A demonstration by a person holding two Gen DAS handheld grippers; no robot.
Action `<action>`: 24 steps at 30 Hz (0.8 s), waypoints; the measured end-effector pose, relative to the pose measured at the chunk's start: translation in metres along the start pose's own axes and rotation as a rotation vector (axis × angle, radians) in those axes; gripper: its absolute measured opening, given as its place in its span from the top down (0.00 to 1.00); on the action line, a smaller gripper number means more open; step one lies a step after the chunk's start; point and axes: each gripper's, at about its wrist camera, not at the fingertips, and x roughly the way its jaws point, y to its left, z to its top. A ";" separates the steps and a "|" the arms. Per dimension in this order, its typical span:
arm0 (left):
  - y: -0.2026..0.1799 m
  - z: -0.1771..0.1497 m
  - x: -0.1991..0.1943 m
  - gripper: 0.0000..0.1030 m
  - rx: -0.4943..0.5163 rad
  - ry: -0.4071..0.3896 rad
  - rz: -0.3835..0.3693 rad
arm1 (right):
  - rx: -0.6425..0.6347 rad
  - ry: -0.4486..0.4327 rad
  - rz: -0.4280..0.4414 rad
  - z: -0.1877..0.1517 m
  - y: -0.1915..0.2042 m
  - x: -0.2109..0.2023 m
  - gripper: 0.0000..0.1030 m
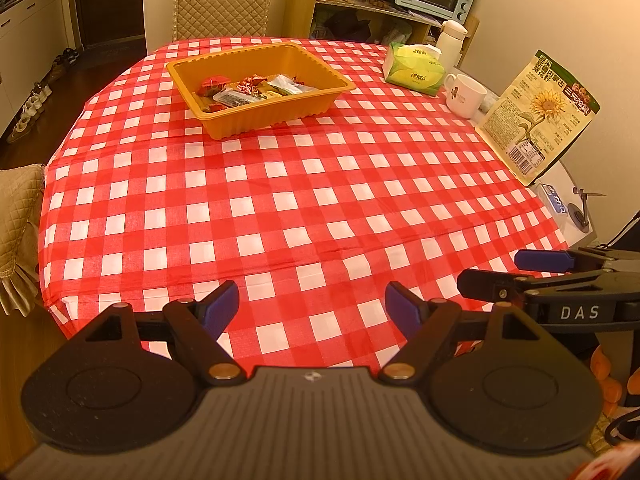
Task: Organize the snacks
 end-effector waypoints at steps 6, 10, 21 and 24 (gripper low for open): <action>0.000 0.000 0.000 0.24 0.000 0.000 0.000 | 0.000 0.000 0.001 0.000 0.000 0.000 0.10; 0.000 0.000 0.000 0.24 0.000 -0.001 0.001 | -0.001 -0.001 0.001 0.000 0.000 0.000 0.10; 0.000 0.000 0.001 0.24 0.001 -0.002 0.000 | -0.001 0.000 0.001 0.001 0.001 0.000 0.10; 0.000 0.000 0.001 0.24 0.001 -0.001 0.000 | -0.001 0.000 0.002 0.002 0.002 0.000 0.10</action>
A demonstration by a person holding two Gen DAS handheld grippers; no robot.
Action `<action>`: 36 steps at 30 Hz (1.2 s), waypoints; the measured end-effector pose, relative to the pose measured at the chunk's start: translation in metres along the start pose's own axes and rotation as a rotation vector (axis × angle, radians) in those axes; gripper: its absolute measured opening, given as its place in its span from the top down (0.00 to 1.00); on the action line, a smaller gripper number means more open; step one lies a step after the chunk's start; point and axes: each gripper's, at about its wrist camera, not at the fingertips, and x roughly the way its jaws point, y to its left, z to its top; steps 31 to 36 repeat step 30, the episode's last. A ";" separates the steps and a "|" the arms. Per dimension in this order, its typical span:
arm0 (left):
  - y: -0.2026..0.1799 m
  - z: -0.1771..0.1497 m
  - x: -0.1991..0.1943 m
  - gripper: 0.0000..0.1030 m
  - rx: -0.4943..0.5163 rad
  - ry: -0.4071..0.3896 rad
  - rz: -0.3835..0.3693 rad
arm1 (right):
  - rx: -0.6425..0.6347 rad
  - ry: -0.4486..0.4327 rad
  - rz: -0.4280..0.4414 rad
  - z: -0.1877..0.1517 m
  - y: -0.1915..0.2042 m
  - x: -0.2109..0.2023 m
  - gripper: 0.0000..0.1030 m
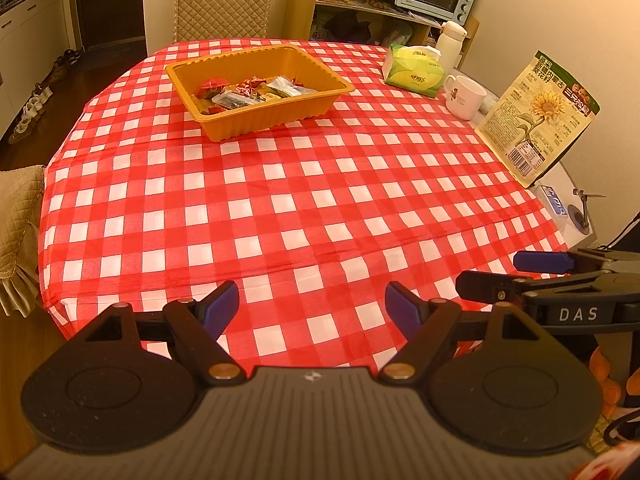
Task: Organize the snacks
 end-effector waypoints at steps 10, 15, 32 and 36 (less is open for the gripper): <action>0.000 0.001 0.001 0.24 -0.001 -0.002 0.000 | -0.002 0.004 0.002 0.003 0.001 0.004 0.10; 0.000 0.002 0.002 0.24 -0.001 0.000 0.000 | -0.002 0.005 0.003 0.003 0.000 0.006 0.10; -0.002 0.018 0.016 0.24 -0.011 0.015 -0.003 | 0.001 0.018 0.006 0.011 -0.009 0.018 0.10; -0.002 0.018 0.016 0.24 -0.011 0.015 -0.003 | 0.001 0.018 0.006 0.011 -0.009 0.018 0.10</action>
